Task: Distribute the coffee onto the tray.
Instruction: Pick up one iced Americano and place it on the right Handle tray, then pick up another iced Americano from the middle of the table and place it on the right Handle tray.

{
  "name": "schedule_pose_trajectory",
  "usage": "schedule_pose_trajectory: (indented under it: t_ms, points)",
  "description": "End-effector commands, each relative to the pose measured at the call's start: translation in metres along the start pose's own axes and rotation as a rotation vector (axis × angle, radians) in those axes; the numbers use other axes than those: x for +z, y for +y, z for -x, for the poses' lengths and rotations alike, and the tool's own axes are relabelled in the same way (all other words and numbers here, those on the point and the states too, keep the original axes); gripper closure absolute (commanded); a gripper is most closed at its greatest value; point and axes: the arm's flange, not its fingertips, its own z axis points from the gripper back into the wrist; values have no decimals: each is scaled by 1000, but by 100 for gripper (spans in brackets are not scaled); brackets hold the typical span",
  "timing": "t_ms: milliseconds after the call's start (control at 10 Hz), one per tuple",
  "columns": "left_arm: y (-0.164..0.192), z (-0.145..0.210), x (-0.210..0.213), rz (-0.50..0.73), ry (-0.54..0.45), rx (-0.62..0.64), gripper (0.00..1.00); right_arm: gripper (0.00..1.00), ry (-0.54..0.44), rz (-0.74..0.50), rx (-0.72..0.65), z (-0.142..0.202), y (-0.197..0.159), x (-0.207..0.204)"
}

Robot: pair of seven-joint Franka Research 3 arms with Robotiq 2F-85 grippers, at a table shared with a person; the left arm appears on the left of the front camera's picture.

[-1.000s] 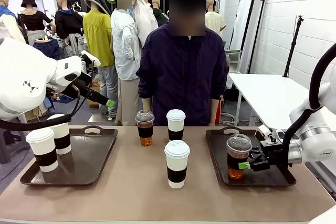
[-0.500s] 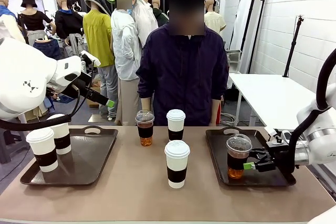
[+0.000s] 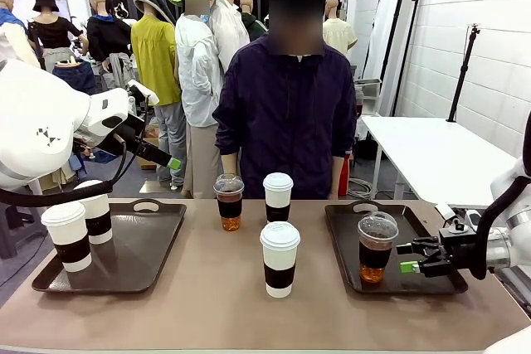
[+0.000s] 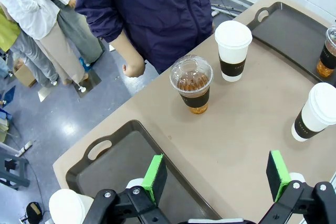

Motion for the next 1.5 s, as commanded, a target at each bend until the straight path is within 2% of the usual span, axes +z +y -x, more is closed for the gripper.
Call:
schedule_pose_trajectory:
  t_ms: [0,700,1000,1400]
  points:
    - [1,0,0,1,-1,2,0,0,-5,-17,6,0,-1,-4]
    - [1,0,0,1,-1,2,0,0,-1,-9,0,0,0,-3]
    - [1,0,0,1,-1,2,0,0,19,1,5,-12,-31,15]
    - [1,0,0,1,-1,2,0,0,24,-32,108,-45,-106,20]
